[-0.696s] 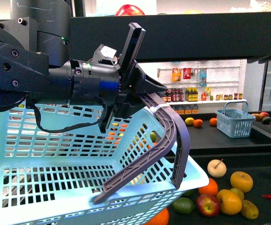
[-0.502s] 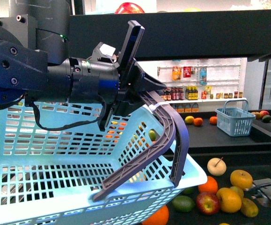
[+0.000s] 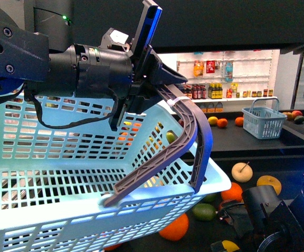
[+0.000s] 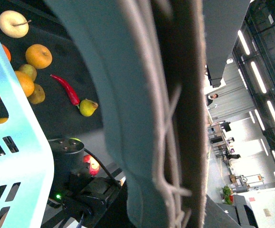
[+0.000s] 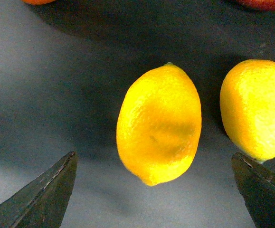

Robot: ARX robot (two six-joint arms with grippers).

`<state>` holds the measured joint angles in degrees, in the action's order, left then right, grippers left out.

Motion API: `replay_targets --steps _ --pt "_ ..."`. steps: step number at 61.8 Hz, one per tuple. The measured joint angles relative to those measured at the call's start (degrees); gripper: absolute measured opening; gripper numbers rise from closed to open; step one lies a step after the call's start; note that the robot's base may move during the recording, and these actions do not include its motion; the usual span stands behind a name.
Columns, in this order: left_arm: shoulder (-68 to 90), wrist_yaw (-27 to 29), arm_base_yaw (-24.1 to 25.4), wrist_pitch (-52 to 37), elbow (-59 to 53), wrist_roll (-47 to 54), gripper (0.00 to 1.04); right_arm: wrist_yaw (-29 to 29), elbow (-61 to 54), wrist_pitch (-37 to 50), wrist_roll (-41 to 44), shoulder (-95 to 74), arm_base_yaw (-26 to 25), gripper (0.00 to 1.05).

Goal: Pick lemon from shelf

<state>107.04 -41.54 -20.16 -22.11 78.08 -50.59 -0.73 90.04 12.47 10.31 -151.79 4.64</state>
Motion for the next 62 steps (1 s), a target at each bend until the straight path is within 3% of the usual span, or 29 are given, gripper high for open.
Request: replay_targets --steps 38,51,62 --pt "0.00 -0.02 0.00 0.00 0.00 0.00 0.08 0.76 14.80 -5.97 -0.42 -11.43 -0.17 0.97" --pt "0.00 -0.02 0.00 0.00 0.00 0.00 0.08 0.76 14.91 -6.19 -0.92 -11.80 -0.11 0.68" --pt "0.00 0.00 0.00 0.00 0.00 0.00 0.08 0.94 13.42 -4.52 -1.77 -11.21 -0.39 0.62"
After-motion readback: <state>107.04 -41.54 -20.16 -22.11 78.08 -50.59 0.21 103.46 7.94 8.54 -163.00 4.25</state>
